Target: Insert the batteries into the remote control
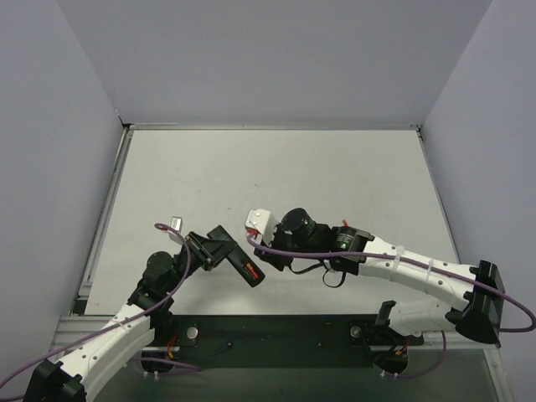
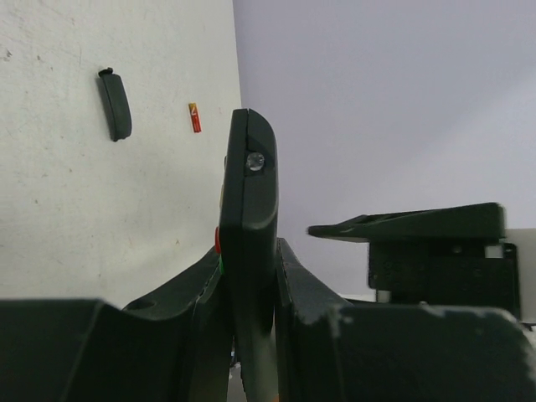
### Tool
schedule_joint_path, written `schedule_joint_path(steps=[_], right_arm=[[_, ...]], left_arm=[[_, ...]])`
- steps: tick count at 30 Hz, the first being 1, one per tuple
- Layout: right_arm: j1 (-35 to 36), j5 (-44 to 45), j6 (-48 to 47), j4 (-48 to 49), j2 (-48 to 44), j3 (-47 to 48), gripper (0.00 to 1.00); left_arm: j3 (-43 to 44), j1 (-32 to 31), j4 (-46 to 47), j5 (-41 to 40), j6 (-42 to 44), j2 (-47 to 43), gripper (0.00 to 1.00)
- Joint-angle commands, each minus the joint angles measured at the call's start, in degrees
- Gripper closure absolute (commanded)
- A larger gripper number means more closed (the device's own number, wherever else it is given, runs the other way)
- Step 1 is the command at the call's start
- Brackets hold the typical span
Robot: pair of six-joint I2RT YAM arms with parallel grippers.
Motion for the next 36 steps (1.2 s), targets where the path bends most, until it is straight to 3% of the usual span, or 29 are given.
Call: schedule_joint_path(steps=[1, 2, 4, 11, 15, 19, 36], right_arm=[[0.06, 3.52, 17.43, -5.71, -4.75, 6.82, 0.51], [0.14, 3.69, 19.93, -7.98, -4.84, 7.35, 0.43], [0.41, 4.40, 27.02, -9.93, -4.58, 7.88, 0.41], [2.07, 5.01, 37.87, -10.90, -0.02, 6.12, 0.46], [2.52, 5.97, 38.93, -11.34, 2.36, 7.53, 0.50], [2.78, 5.80, 39.90, -11.61, 4.56, 7.80, 0.60], [3.40, 4.31, 40.87, -10.03, 10.72, 8.67, 0.67]], left_arm=[[0.42, -0.12, 0.46, -1.75, 3.51, -0.20, 1.00], [0.15, -0.12, 0.73, -2.37, 3.86, -0.03, 1.00], [-0.55, -0.12, 0.99, -3.69, 4.65, 0.67, 1.00], [-0.55, -0.12, 3.01, -4.39, 5.80, 2.70, 1.00], [-0.55, -0.12, 2.66, -4.66, 6.06, 2.17, 1.00], [-0.73, -0.12, 2.66, -4.75, 5.80, 1.65, 1.00], [-0.90, -0.04, 4.24, -4.31, 4.65, 1.47, 1.00]])
